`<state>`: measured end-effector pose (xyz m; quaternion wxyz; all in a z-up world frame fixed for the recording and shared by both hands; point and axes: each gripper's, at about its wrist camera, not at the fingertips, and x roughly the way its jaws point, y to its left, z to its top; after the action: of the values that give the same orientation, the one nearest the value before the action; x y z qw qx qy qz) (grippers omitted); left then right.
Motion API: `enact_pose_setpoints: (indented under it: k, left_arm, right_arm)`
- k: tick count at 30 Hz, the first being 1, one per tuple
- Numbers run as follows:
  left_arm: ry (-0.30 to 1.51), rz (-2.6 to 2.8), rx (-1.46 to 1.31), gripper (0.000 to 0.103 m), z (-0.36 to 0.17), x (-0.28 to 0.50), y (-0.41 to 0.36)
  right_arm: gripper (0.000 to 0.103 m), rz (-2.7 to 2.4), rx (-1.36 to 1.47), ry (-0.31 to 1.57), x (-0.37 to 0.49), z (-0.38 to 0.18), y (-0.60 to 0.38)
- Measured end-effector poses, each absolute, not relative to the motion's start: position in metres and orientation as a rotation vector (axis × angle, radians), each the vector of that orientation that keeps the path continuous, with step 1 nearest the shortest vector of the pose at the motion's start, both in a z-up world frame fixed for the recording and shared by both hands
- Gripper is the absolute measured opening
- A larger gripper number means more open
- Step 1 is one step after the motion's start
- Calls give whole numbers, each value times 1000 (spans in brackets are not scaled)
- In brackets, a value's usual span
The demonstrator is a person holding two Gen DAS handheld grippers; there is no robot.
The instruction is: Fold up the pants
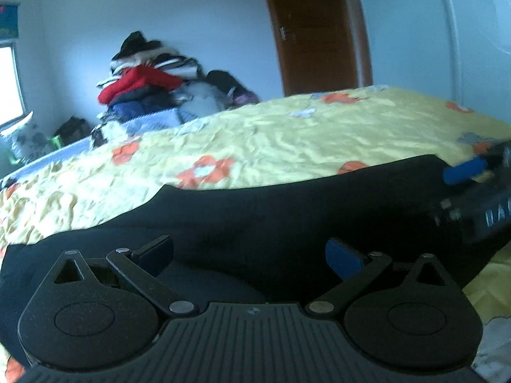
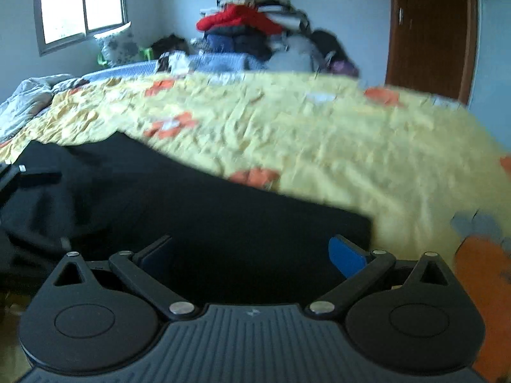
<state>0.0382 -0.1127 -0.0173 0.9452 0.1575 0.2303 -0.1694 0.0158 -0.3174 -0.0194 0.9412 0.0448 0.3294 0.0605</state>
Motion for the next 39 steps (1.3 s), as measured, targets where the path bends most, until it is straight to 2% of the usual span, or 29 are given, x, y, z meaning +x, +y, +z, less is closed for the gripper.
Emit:
enact_pose_setpoints:
  k: [2, 9, 17, 19, 29, 33, 39]
  left_arm:
    - [548, -357, 335, 102, -24, 46, -109]
    - [622, -402, 174, 103, -26, 51, -83]
    - [561, -318, 196, 103, -19, 31, -59]
    - [594, -295, 210, 103, -22, 33, -50]
    - [503, -121, -31, 103, 8, 27, 38]
    - [508, -23, -123, 102, 17, 25, 90]
    - [563, 124, -248, 102, 8, 28, 150]
  right_arm:
    - [103, 112, 64, 655, 14, -29, -314]
    - [103, 93, 38, 644, 14, -31, -307]
    - [103, 93, 37, 645, 14, -31, -307]
    - [103, 89, 31, 646, 14, -31, -306]
    - [103, 80, 30, 654, 13, -30, -306]
    - [103, 38, 53, 667, 17, -13, -301]
    - [103, 177, -169, 476, 17, 36, -231]
